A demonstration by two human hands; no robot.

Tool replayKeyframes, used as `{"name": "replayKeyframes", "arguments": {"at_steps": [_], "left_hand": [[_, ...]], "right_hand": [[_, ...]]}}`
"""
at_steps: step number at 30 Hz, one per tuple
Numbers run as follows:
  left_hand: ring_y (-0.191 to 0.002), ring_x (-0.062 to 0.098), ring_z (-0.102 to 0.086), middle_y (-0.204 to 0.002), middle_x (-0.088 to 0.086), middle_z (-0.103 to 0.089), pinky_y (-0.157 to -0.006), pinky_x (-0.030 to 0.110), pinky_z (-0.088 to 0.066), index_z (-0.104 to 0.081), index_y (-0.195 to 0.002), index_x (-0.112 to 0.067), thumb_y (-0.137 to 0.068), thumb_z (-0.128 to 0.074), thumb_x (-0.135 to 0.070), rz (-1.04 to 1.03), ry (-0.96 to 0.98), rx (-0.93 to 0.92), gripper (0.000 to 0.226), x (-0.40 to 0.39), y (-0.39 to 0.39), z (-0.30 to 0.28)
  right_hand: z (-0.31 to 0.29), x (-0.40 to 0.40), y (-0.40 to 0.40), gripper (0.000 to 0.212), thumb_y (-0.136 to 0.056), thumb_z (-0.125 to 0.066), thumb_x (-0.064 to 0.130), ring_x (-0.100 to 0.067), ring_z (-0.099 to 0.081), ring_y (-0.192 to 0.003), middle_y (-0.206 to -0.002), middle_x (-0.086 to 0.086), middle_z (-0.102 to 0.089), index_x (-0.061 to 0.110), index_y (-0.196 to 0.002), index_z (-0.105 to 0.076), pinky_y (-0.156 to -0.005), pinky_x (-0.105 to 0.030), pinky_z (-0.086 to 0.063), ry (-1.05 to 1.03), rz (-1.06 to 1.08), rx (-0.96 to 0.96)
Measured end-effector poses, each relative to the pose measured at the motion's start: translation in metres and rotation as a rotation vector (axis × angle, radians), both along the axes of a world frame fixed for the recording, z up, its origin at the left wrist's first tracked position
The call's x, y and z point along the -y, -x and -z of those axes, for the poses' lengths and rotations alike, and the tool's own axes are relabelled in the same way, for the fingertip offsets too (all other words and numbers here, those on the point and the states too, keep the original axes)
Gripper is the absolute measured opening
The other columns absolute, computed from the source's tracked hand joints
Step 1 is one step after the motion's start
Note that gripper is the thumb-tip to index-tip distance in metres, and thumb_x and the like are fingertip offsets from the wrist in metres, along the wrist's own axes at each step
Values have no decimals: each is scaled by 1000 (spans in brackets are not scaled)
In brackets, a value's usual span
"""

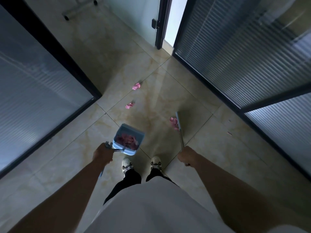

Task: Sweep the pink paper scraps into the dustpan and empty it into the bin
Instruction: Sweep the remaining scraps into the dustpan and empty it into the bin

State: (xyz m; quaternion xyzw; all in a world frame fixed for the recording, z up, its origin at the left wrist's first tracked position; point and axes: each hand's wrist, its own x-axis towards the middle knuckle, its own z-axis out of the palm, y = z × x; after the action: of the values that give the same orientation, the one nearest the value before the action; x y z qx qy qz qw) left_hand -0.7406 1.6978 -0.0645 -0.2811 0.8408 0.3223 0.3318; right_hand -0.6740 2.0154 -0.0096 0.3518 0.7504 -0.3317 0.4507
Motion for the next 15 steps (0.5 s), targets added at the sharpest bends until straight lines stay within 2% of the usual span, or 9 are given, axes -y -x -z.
{"name": "replayKeyframes", "arguments": {"at_steps": [1, 4, 7, 9, 12, 15], "left_hand": [[-52, 24, -57, -63, 12, -61, -56, 25, -43, -55, -90, -11, -88, -59, -17, 10, -1, -2, 7, 1, 2, -1], [-48, 21, -55, -58, 9, -58, -52, 22, -41, -57, -93, -10, -85, -58, -15, 16, -8, -14, 9, 2, 9, -4], [-50, 22, -57, -61, 12, -62, -54, 25, -44, -59, -95, -8, -85, -55, -14, 30, -6, -33, 12, -2, 19, -11], [-55, 25, -60, -67, 15, -65, -56, 28, -46, -61, -95, -6, -87, -54, -17, 60, 10, -51, 15, -7, 27, -14], [-78, 33, -68, -85, 20, -71, -68, 36, -53, -65, -99, -2, -87, -54, -23, 133, 66, -76, 26, -13, 37, -14], [-87, 35, -68, -91, 22, -71, -76, 40, -53, -67, -102, 1, -87, -56, -20, 151, 93, -111, 28, -25, 45, -17]], "right_hand": [[-5, 10, -1, 6, -94, -45, 4, -12, -40, -55, -67, -1, -40, 9, -92, -44, -58, -21, -41, 5, -17, -8], [-13, 33, -7, 32, -92, -46, 4, -11, -39, -56, -68, 0, -39, 19, -66, -35, -54, -18, -37, 28, -22, -6], [-18, 44, -19, 32, -92, -46, 7, -12, -39, -53, -65, -2, -40, 17, -63, -34, -50, -18, -35, 6, 75, 14], [-18, 45, -29, 27, -88, -49, 6, -15, -34, -45, -58, -6, -39, 11, -63, -40, -44, -18, -28, 6, 241, 28], [-22, 43, -42, 21, -80, -52, 3, -12, -24, -36, -50, -7, -37, 8, -61, -44, -43, -16, -19, 38, 521, -7], [-26, 40, -54, 31, -85, -53, 4, -11, -21, -32, -44, -4, -36, 8, -57, -43, -43, -16, -19, 49, 712, -66]]}}
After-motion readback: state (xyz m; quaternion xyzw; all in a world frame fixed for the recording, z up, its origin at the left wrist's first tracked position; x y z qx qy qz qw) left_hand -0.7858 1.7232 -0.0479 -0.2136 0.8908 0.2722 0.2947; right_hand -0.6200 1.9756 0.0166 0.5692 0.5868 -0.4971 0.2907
